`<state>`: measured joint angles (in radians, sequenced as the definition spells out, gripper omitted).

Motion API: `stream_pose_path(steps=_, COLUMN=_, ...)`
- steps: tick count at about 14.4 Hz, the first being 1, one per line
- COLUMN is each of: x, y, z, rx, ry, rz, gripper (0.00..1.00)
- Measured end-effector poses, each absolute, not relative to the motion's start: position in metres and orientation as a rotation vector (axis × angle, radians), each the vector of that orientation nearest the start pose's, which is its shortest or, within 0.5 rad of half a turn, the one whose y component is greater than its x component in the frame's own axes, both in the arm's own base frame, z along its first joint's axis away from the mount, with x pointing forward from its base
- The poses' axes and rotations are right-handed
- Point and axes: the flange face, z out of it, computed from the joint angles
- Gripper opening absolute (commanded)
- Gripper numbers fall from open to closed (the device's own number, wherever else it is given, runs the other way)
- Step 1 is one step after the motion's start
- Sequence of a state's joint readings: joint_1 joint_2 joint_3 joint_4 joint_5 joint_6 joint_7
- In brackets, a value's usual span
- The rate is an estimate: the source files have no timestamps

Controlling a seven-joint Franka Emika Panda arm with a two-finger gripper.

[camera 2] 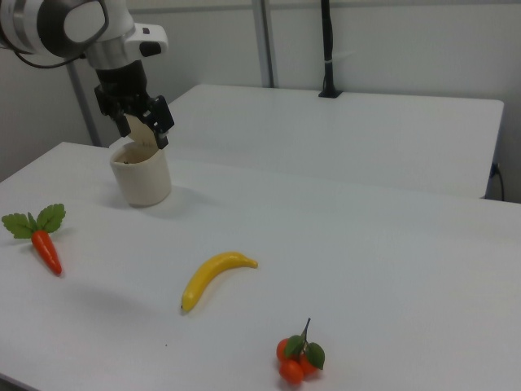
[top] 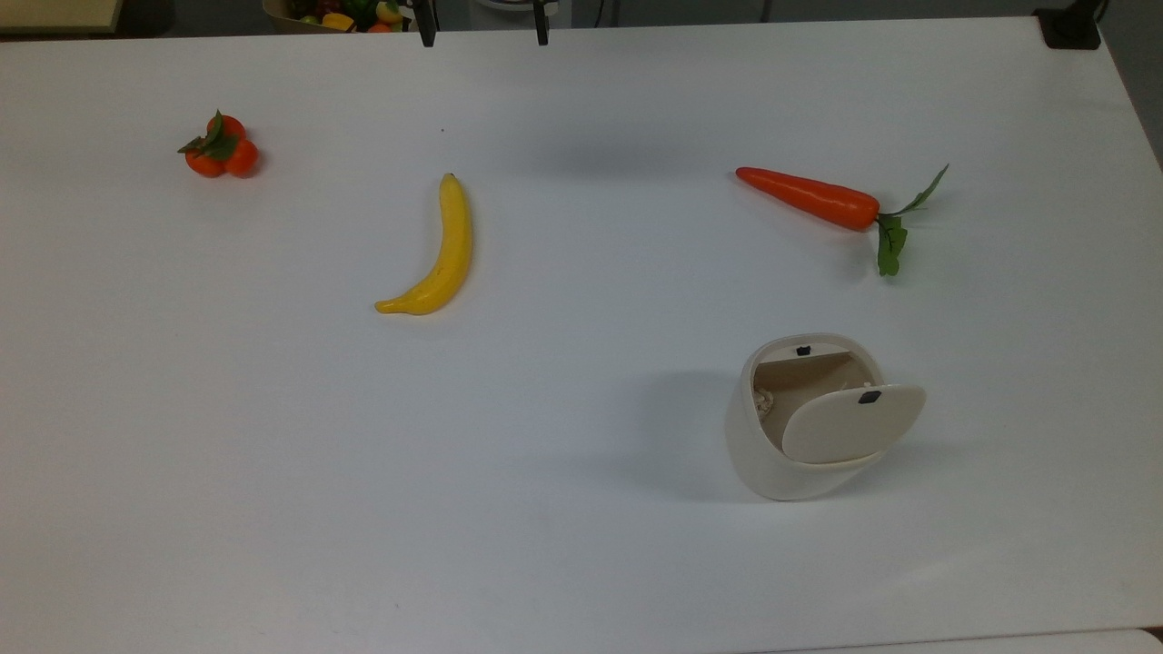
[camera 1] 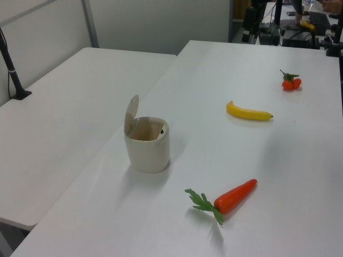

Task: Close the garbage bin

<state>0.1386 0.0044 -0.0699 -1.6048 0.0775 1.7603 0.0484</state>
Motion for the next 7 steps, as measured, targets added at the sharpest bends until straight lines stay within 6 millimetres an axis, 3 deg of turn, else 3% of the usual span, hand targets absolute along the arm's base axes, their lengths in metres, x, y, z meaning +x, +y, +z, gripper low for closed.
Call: stream_pose_path(steps=7, x=0.5749, y=0.0467, z=0.617, rx=-3.051, ry=-0.018, rz=-0.205, gripper=1.0)
